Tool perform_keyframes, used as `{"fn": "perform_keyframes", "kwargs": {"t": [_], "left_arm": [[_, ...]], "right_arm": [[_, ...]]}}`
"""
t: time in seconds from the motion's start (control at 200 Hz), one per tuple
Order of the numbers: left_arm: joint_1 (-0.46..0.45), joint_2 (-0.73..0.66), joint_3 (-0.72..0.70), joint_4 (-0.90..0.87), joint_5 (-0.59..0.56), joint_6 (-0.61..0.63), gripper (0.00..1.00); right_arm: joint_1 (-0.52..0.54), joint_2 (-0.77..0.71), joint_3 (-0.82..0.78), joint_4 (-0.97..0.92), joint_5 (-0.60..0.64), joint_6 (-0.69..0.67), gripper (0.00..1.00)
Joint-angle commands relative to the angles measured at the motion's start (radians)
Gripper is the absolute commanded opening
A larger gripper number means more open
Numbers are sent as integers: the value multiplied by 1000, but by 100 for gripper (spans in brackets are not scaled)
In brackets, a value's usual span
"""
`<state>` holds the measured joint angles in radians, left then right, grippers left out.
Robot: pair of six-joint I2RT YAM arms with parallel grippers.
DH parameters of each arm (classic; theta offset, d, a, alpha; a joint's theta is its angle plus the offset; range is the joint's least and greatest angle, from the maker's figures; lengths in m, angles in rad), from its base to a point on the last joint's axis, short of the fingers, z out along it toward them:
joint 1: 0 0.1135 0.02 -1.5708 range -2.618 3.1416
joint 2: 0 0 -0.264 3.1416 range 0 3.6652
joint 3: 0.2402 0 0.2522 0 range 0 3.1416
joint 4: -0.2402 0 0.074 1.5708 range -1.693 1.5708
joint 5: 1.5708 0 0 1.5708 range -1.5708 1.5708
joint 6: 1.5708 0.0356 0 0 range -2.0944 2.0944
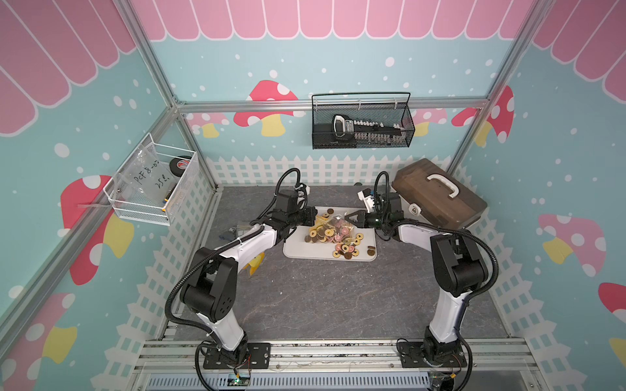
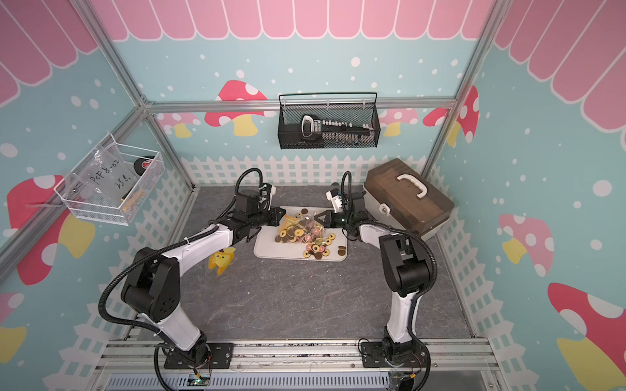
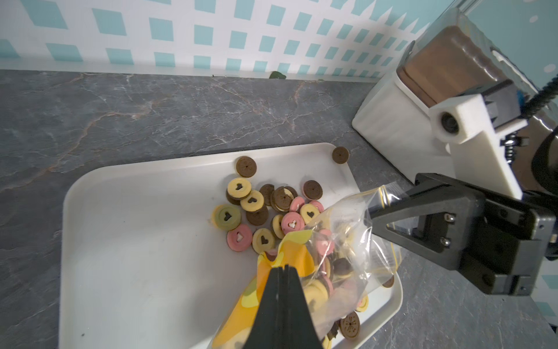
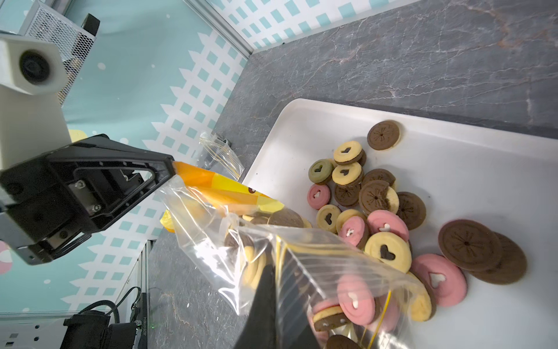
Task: Pour cookies out of the ziploc bag
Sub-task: 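Pour the cookies out of the ziploc bag onto the tray.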
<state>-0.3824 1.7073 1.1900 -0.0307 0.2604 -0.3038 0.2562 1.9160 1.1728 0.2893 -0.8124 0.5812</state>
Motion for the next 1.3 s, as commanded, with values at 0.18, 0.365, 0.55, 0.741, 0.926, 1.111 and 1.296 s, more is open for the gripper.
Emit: {"fn": "perform_keyframes", "kwargs": {"t": [0.18,0.365,0.55,0.741,0.926,1.111,1.296], "left_arm": [[11,-93,-22,67,-5,-15,0],[10,-121,-33,83,14,-26,0],[10,-92,-28,84,31,-26,0],[7,-72,-17,78,48,-25,0],[7,-84,-23,77,45,-23,0],[4,-89,-29,78,45,-21,0],[3,-76,-24,80,46,-23,0]], "right_arm": [[6,18,-5,103,-31,57,4],[12,37,12,103,-52,63,17],[12,35,10,99,-50,60,36],[12,39,13,93,-47,57,36],[12,27,6,81,-32,42,36],[9,4,-10,76,-5,26,40],[9,8,-9,78,-7,28,39]]}}
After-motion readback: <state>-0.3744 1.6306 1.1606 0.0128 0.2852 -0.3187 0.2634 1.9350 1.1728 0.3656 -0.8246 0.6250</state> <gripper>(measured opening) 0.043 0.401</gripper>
